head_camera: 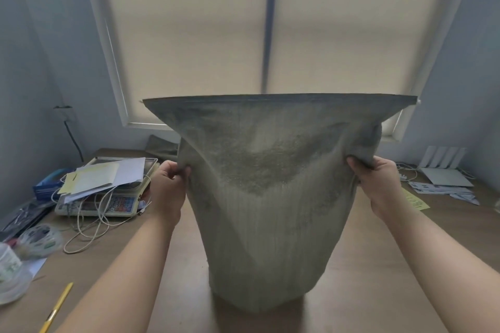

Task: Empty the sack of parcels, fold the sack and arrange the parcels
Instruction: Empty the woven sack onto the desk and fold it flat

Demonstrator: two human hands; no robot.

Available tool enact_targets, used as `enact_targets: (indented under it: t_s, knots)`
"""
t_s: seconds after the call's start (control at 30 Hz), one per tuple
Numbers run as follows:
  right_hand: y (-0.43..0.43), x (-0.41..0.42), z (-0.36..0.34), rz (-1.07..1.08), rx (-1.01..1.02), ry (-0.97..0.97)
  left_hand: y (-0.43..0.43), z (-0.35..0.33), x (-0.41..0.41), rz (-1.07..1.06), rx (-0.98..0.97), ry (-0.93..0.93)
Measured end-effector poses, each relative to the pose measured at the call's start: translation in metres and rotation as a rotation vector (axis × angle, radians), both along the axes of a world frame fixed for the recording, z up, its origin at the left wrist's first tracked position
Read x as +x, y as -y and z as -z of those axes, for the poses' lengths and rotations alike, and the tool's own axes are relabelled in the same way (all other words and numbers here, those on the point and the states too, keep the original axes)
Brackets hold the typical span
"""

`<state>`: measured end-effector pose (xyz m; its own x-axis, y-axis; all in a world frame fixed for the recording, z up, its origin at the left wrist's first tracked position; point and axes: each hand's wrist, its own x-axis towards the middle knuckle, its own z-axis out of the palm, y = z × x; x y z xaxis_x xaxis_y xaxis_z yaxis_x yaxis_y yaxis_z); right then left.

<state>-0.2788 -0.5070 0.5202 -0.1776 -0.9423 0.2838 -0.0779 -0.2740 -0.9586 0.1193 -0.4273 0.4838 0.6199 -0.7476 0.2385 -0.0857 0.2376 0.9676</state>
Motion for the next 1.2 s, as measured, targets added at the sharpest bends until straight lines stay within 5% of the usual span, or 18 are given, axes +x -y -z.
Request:
enact_targets:
  t_s: [0.17, 0.27, 0.4, 0.63, 0.83, 1.03, 1.2]
  knots:
    - [-0.005, 0.000, 0.015, -0.039, 0.134, -0.175, 0.004, 0.021, 0.005, 0.092, 0.175, 0.057]
    - [-0.002, 0.002, -0.006, 0.004, 0.073, -0.203, 0.010, 0.008, 0.013, 0.044, 0.119, 0.096]
    - [0.014, 0.005, -0.039, 0.087, -0.073, -0.086, 0.016, -0.019, 0.020, -0.004, -0.045, 0.007]
    - [0.015, 0.002, -0.013, 0.094, 0.020, -0.155, 0.013, -0.009, 0.029, 0.101, 0.049, 0.031]
    - [0.011, 0.004, -0.078, 0.167, -0.176, 0.015, 0.024, -0.049, 0.045, 0.040, -0.111, -0.094]
    - [0.006, -0.004, -0.015, 0.068, 0.036, -0.065, 0.017, -0.015, 0.037, 0.094, -0.018, -0.102]
    - [0.010, 0.002, -0.069, 0.088, -0.073, -0.070, 0.017, -0.049, 0.045, 0.064, -0.070, -0.042]
